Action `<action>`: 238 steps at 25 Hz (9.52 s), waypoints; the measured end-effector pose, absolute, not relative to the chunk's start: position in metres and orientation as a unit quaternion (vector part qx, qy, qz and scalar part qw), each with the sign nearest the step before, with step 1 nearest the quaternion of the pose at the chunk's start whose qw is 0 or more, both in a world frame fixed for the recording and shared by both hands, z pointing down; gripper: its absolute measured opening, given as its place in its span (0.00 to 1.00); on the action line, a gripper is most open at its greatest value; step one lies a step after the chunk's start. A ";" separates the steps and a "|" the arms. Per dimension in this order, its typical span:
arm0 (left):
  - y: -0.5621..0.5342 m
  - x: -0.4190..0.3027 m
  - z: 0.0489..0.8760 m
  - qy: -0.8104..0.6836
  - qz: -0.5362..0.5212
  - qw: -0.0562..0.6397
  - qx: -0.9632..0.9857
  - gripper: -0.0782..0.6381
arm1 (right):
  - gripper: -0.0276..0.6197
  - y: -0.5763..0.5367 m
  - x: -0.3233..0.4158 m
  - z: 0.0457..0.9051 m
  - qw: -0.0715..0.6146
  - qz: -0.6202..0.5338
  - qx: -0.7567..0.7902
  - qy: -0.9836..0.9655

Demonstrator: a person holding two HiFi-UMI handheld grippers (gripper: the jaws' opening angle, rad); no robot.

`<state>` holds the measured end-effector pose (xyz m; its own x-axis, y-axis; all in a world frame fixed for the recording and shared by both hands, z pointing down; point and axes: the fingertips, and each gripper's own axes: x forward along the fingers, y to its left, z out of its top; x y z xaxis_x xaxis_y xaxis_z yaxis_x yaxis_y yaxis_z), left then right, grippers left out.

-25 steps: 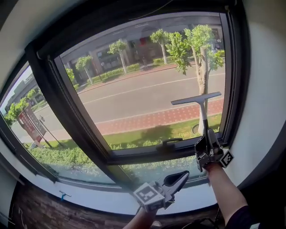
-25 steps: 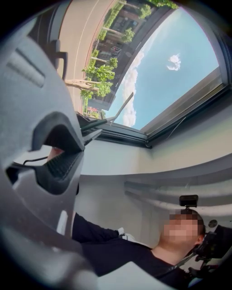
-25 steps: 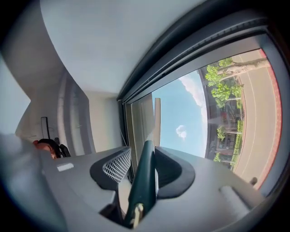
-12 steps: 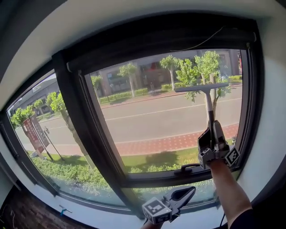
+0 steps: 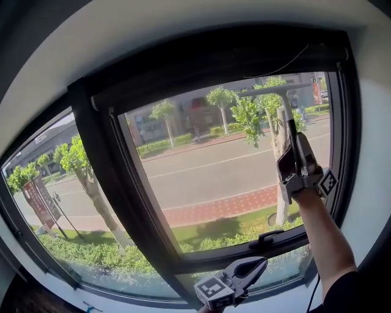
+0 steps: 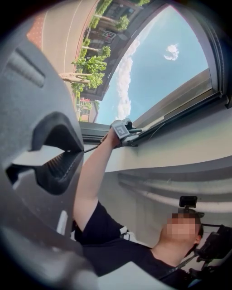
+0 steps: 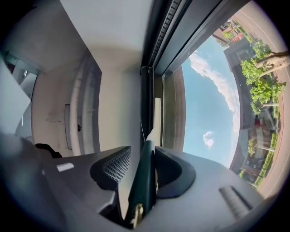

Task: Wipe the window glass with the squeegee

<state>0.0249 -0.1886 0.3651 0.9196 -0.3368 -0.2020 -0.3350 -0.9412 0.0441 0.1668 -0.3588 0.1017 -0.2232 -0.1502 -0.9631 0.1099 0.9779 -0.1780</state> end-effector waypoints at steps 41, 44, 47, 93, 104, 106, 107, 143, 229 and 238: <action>-0.255 0.059 0.347 -0.234 -0.117 0.001 0.965 0.11 | 0.29 -0.420 0.189 0.076 0.626 -0.071 0.007 0.777; -0.252 0.058 0.344 -0.230 -0.112 0.001 0.967 0.11 | 0.29 -0.418 0.188 0.079 0.626 -0.072 0.005 0.777; -0.251 0.055 0.352 -0.226 -0.106 0.000 0.968 0.11 | 0.29 -0.395 0.175 0.070 0.634 -0.101 0.027 0.766; -0.229 0.062 0.377 -0.209 -0.107 0.041 0.971 0.11 | 0.29 -0.401 0.200 0.194 0.610 -0.124 -0.030 0.782; -0.232 0.064 0.383 -0.208 -0.106 0.049 0.971 0.11 | 0.29 -0.399 0.198 0.224 0.613 -0.133 -0.037 0.778; -0.232 0.064 0.384 -0.209 -0.105 0.051 0.971 0.11 | 0.29 -0.398 0.198 0.228 0.613 -0.135 -0.038 0.778; -0.233 0.063 0.385 -0.210 -0.104 0.052 0.971 0.11 | 0.29 -0.398 0.198 0.231 0.613 -0.136 -0.039 0.777; -0.237 0.071 0.404 -0.191 -0.095 0.080 0.974 0.11 | 0.30 -0.380 0.207 0.344 0.615 -0.193 -0.097 0.759; -0.223 0.076 0.414 -0.197 -0.092 0.130 0.967 0.11 | 0.28 -0.334 0.190 0.541 0.514 -0.418 -0.244 0.708; -0.222 0.076 0.418 -0.205 -0.093 0.136 0.965 0.11 | 0.28 -0.332 0.190 0.556 0.503 -0.431 -0.257 0.704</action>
